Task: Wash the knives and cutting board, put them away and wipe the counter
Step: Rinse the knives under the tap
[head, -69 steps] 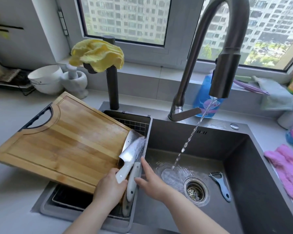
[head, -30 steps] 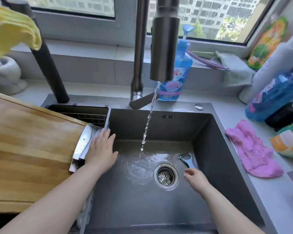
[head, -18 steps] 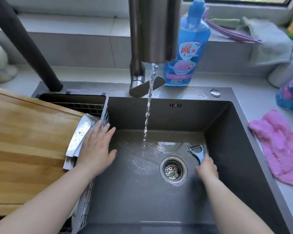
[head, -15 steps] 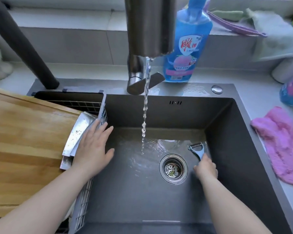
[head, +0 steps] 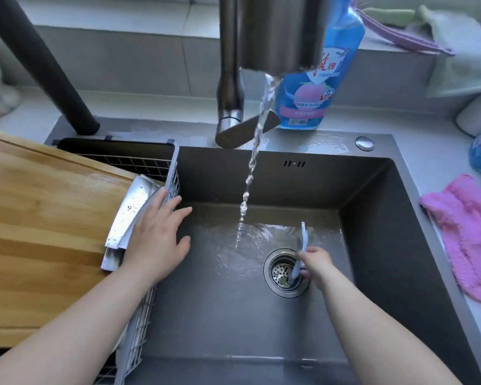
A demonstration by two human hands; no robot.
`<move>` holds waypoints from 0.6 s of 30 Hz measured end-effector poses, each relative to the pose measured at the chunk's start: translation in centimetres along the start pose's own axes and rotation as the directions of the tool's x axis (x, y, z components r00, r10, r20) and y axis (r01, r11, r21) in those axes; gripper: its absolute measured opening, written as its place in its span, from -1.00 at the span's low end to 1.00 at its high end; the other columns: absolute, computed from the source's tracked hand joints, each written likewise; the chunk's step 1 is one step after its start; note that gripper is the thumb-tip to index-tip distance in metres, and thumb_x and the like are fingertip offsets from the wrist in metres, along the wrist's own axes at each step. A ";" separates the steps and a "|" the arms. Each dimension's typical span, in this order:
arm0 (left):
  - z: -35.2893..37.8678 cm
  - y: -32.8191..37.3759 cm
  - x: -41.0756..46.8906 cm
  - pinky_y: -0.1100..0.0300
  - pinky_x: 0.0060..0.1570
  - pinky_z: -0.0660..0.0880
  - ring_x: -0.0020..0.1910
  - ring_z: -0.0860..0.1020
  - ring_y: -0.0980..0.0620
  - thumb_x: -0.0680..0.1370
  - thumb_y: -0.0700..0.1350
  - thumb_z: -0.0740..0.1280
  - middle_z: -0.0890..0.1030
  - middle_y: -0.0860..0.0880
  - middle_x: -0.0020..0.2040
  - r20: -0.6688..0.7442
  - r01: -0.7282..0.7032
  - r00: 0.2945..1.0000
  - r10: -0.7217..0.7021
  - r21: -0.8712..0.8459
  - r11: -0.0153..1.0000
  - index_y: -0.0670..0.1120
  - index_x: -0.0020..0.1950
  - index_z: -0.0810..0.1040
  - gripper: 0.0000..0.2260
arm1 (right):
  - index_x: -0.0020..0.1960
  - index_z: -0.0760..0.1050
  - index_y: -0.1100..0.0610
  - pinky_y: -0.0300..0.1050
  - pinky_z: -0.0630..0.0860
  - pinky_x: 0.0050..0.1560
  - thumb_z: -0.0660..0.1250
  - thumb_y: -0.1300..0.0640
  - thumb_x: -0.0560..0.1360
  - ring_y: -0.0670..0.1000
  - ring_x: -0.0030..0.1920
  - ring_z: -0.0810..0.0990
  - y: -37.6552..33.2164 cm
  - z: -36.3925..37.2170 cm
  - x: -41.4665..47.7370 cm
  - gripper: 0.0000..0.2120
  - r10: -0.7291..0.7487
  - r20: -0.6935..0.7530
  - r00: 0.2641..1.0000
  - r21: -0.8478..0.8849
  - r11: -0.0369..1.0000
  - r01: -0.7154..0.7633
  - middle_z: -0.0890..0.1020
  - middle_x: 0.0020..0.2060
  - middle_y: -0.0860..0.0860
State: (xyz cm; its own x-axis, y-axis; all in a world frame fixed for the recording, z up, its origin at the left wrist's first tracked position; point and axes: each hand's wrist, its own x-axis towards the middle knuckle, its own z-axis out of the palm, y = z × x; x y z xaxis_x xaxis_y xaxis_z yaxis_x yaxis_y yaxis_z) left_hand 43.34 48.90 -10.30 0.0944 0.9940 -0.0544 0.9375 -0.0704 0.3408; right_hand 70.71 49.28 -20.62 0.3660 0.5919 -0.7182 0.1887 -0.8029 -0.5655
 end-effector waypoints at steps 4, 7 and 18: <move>-0.2 0.0 -0.1 0.08 0.45 -0.04 0.51 -0.07 0.00 0.52 -0.09 0.25 0.24 -0.02 0.46 0.015 -0.003 1.000 0.003 0.033 0.999 -0.06 0.40 0.32 -0.56 | -0.03 0.40 0.24 -0.21 0.52 -0.39 0.11 0.42 0.53 0.02 -0.33 0.46 -2.6 2.7 -4.4 -0.85 -0.064 0.302 0.951 0.334 0.942 -0.043 0.48 -0.29 0.09; -0.6 0.4 -0.2 0.11 0.45 -0.12 0.51 -0.13 0.01 0.56 0.04 0.16 0.21 0.03 0.46 0.059 -0.021 0.998 0.013 0.137 0.990 -0.02 0.43 0.25 -0.55 | -0.19 0.39 0.20 -0.17 0.44 -0.24 0.07 0.47 0.52 0.02 -0.26 0.49 -4.2 4.3 -7.6 -0.75 -0.151 0.366 0.918 0.410 0.912 -0.013 0.51 -0.24 0.10; -1.1 5.0 -3.1 0.16 0.08 0.42 -0.01 0.56 -0.01 0.55 0.10 0.16 0.62 0.03 -0.07 0.314 0.235 0.944 -0.103 -0.418 0.877 0.01 -0.05 0.49 -0.79 | -0.17 0.46 0.19 -0.16 0.50 -0.31 0.18 0.15 0.58 0.01 -0.32 0.57 -8.5 6.3 -13.8 -0.80 -0.262 0.244 0.934 0.452 0.883 0.130 0.60 -0.30 0.08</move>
State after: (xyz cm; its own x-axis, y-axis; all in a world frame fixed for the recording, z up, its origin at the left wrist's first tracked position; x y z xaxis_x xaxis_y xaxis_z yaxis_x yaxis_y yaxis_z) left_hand 47.40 45.51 -7.41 0.0975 0.9193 -0.3812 0.7047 0.2067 0.6787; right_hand 58.28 48.39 -8.45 0.0699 0.7805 -0.6213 -0.1978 -0.5996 -0.7755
